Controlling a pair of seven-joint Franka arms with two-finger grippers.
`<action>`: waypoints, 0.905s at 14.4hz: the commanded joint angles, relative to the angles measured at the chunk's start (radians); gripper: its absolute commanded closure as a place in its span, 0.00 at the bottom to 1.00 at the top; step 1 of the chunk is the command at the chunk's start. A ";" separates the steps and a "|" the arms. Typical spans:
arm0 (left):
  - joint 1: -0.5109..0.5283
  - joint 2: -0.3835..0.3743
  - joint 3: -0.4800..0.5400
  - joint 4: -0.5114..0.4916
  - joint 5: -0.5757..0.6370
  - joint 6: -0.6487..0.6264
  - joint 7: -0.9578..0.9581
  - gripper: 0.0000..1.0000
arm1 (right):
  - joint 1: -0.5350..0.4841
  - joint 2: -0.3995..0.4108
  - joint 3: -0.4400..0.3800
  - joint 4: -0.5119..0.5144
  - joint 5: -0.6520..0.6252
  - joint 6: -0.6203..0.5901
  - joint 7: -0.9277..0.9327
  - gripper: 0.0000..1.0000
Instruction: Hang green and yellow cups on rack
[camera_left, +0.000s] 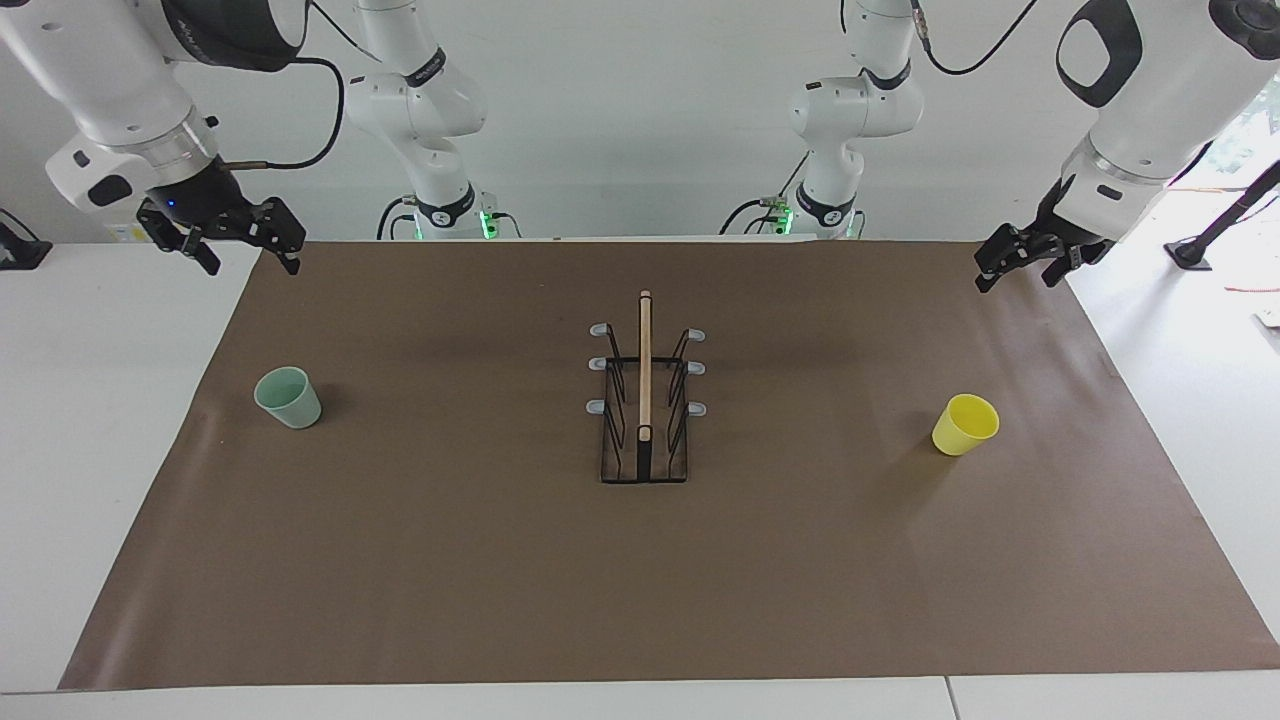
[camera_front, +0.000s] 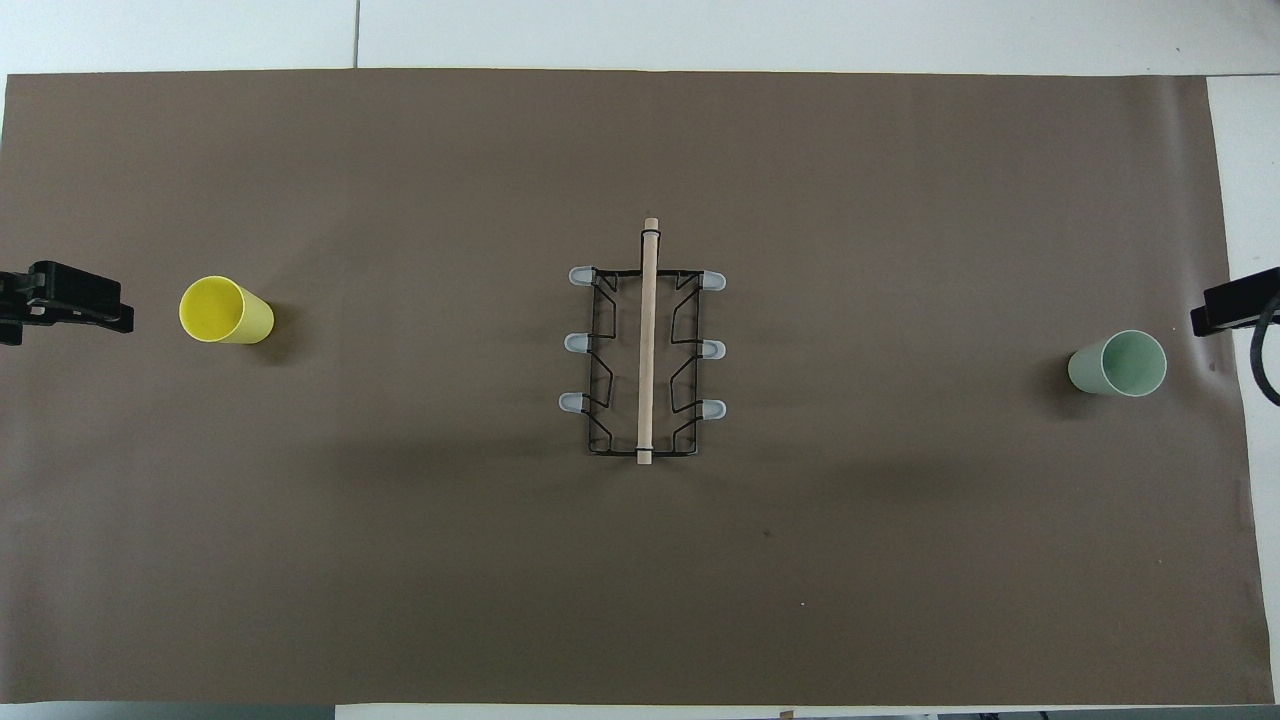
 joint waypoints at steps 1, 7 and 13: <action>0.001 -0.017 -0.003 -0.012 0.029 -0.003 0.035 0.00 | -0.004 -0.007 0.004 -0.001 0.012 0.001 0.015 0.00; 0.007 -0.018 -0.003 -0.014 0.026 -0.009 0.020 0.00 | -0.002 -0.010 0.004 -0.010 0.014 -0.002 0.013 0.00; 0.036 -0.047 0.000 -0.064 0.013 -0.047 -0.222 0.00 | -0.008 -0.013 0.003 -0.014 0.015 -0.015 0.014 0.00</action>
